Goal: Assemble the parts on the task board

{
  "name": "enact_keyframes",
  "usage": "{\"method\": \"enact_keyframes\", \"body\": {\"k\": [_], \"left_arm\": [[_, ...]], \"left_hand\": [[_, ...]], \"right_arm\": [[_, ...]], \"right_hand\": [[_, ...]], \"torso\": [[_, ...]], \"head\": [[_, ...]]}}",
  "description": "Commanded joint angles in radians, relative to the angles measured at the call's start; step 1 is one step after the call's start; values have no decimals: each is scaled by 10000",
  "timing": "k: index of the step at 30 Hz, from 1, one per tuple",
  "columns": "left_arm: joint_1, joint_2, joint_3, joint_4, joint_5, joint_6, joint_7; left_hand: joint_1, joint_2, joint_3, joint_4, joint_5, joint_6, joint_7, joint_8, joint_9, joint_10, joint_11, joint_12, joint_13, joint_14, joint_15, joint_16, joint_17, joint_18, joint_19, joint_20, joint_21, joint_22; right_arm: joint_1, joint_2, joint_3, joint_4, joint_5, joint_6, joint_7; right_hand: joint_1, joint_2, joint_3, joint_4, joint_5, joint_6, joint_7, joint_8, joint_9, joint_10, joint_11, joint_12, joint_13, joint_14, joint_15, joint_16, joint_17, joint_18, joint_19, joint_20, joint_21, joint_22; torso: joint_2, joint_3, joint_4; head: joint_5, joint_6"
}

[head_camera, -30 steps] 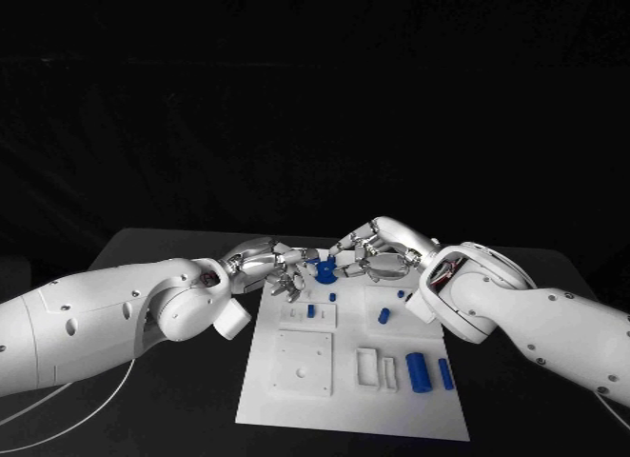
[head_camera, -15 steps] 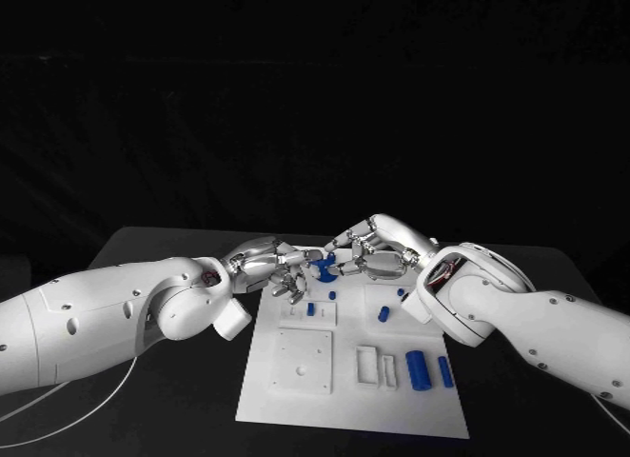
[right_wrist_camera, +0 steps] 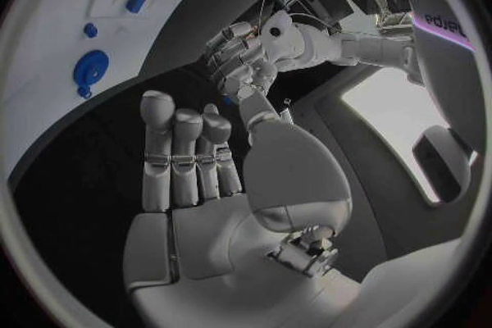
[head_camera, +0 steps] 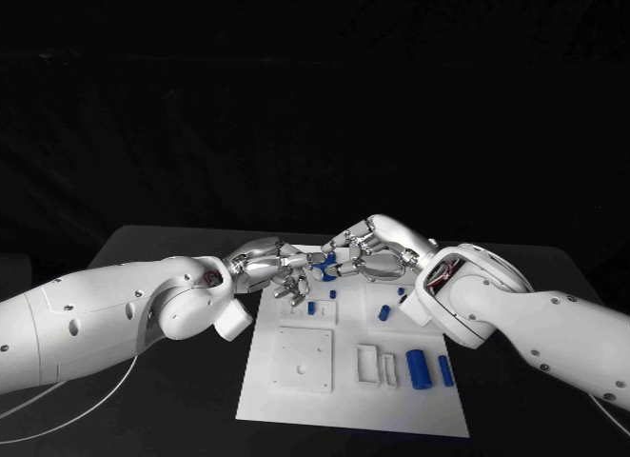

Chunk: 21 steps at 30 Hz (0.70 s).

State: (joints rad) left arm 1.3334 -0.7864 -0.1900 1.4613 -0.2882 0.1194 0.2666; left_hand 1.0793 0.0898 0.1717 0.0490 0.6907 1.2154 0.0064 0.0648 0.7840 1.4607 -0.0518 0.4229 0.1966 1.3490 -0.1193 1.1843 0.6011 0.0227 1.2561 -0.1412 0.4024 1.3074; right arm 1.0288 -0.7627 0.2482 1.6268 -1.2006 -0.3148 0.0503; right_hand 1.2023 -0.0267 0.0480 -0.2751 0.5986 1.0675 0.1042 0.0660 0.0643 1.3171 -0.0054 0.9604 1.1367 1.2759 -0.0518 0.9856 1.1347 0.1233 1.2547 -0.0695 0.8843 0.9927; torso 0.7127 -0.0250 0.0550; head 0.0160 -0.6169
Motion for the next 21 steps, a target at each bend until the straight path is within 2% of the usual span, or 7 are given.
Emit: {"method": "enact_keyframes", "body": {"k": [1,4,5,6,7,10,21], "left_arm": [[-3,24,9,25,-226,68,99],[-4,27,9,24,-254,36,56],[-4,28,9,22,-262,36,34],[-4,29,9,22,-267,36,24],[-4,30,9,22,-275,37,9],[-4,34,9,21,-304,44,-25],[-4,40,9,15,-345,148,-100]], "left_hand": [[33,73,1379,-1366,12,-54,-8,47,8,381,-43,30,16,-41,-18,28,-9,-83,-55,15,27,207],[46,86,1373,-1328,-52,-89,-1,35,38,372,-42,54,41,-45,-15,63,-44,-81,-57,16,59,208],[42,194,1349,-1253,-566,-148,5,25,40,366,-38,54,43,-48,-10,58,-59,-86,-59,22,58,202],[58,221,1340,-1240,-668,-179,16,30,49,349,-31,49,44,-54,-4,52,-71,-88,-66,27,52,198],[96,243,1311,-1219,-701,-216,21,45,83,329,-28,49,52,-56,3,50,-100,-86,-67,34,47,198],[115,243,1302,-1217,-709,-226,22,46,95,321,-31,51,57,-59,6,56,-110,-85,-71,37,45,198],[165,223,1277,-1225,-706,-218,18,47,128,315,-37,77,81,-60,6,101,-136,-78,-64,39,54,203]], "right_arm": [[-18,-28,1,33,205,198,145],[-20,-29,1,40,250,217,158],[-21,-29,1,41,262,233,164],[-22,-30,1,42,267,242,168],[-22,-31,1,43,274,258,173],[-24,-33,1,44,291,300,187],[-26,-21,1,32,304,368,184]], "right_hand": [[-116,-5,98,0,142,94,-18,-40,2,103,2,86,44,100,-10,80,28,38,99,-2,-98,144],[-156,-24,133,2,419,105,-19,-40,2,107,-5,99,66,109,-15,99,48,33,130,-8,-115,231],[-181,-34,174,-2,589,107,-22,-41,1,121,-12,121,84,126,-22,121,64,31,148,-13,-107,270],[-188,-40,198,-6,655,110,-20,-40,1,123,-12,125,89,137,-24,138,78,28,160,-16,-96,296],[-222,-73,280,-16,851,122,-26,-41,1,137,-17,153,118,146,-32,160,100,25,181,-23,-84,357],[-285,-121,462,-18,1064,161,-21,-45,-1,173,-37,219,182,186,-40,231,162,14,227,-35,-51,494],[-388,-159,912,17,989,311,-66,-38,2,258,-52,333,338,249,-57,327,291,-6,336,-47,-82,933]], "torso": [[-2,1,-3],[-2,3,-5],[-1,4,-6],[-1,4,-6],[-3,3,-8],[-4,3,-12],[-1,0,-7]], "head": [[9,-11],[36,2],[36,3],[36,3],[34,3],[31,-17],[16,-34]]}}
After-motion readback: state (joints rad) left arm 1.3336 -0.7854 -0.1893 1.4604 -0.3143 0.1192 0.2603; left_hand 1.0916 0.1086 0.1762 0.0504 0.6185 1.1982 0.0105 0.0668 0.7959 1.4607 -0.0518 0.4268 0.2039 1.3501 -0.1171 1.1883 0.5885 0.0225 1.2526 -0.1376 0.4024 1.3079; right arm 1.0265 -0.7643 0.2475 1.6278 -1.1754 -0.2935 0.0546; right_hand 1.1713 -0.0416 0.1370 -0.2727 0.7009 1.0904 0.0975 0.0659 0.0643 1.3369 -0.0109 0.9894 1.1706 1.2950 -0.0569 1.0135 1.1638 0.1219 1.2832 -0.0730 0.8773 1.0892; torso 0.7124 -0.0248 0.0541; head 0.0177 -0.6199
